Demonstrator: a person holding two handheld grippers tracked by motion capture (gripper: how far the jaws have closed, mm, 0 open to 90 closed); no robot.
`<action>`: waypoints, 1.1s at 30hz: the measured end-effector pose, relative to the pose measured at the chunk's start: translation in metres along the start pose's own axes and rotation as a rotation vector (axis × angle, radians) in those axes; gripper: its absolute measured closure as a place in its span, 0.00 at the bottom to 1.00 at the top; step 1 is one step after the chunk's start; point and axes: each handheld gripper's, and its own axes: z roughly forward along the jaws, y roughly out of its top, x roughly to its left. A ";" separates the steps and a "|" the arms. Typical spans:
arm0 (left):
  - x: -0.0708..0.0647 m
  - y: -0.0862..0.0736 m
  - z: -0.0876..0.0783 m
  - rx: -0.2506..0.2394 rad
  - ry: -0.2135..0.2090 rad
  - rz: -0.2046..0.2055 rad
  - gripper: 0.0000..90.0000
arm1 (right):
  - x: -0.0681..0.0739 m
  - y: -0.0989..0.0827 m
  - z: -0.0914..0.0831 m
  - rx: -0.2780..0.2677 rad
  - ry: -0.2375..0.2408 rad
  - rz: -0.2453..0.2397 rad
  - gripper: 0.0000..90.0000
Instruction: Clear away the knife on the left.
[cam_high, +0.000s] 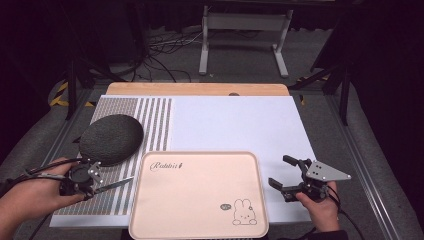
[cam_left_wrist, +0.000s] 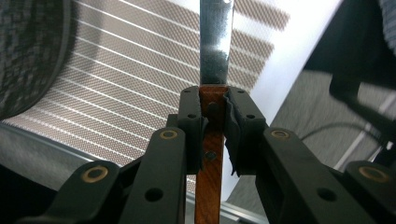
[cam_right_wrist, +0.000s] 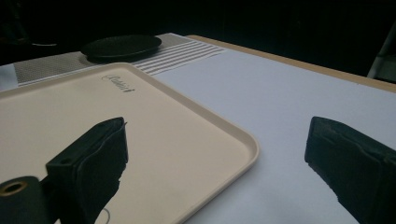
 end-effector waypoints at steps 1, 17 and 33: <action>0.000 0.002 -0.004 -0.018 -0.025 -0.061 0.87 | 0.000 0.000 0.000 -0.001 -0.001 0.002 0.07; -0.003 0.019 -0.019 -0.077 -0.169 -0.329 0.86 | -0.002 0.000 -0.001 -0.008 -0.002 0.003 0.07; -0.013 0.044 -0.014 -0.151 -0.228 -0.369 0.86 | -0.002 -0.001 0.000 0.002 0.001 -0.001 0.08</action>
